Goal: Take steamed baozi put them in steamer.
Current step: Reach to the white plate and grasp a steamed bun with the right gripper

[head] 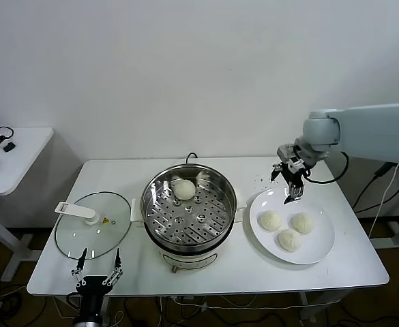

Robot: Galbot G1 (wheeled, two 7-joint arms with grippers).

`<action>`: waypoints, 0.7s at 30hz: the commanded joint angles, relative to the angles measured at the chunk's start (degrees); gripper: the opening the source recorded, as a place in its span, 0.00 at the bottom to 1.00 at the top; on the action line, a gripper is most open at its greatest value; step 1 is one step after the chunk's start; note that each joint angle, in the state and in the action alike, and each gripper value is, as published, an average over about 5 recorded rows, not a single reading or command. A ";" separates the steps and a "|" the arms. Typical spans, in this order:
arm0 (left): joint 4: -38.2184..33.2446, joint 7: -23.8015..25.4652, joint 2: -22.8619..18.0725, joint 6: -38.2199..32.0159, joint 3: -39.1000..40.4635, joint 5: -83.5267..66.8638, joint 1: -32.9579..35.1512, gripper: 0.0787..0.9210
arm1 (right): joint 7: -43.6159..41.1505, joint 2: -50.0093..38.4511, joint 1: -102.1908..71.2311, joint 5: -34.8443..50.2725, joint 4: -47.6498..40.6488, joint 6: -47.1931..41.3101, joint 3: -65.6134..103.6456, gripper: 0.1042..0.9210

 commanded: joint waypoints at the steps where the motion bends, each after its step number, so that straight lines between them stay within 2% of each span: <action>1: 0.30 -0.12 0.11 -0.08 -0.05 0.34 0.06 0.88 | 1.82 -2.95 -7.56 -0.22 0.19 -9.17 3.88 0.88; 9: 0.43 -0.24 0.06 -0.28 -0.23 0.55 0.12 0.88 | 2.21 -2.93 -13.22 -3.42 -1.12 -9.50 7.66 0.88; 21: 0.93 -0.40 0.10 -0.55 -0.59 0.72 0.09 0.88 | 2.74 -2.12 -22.36 -7.81 -8.04 -8.41 13.92 0.88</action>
